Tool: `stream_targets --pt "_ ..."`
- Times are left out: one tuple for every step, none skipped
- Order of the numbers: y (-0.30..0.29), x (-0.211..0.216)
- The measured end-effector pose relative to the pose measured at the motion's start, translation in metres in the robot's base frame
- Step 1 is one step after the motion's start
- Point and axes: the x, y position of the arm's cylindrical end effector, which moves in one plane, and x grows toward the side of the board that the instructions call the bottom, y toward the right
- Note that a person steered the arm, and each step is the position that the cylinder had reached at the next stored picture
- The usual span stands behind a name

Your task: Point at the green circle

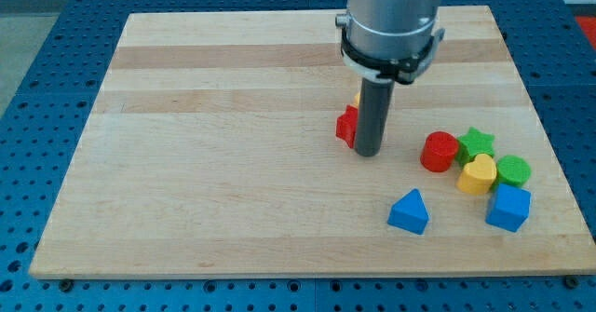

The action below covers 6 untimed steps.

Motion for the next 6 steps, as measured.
stream_targets --pt "0.0 -0.03" --pt "0.0 -0.062" --pt "0.0 -0.06" --pt "0.003 -0.055" --pt "0.026 -0.063" --pt "0.054 -0.073"
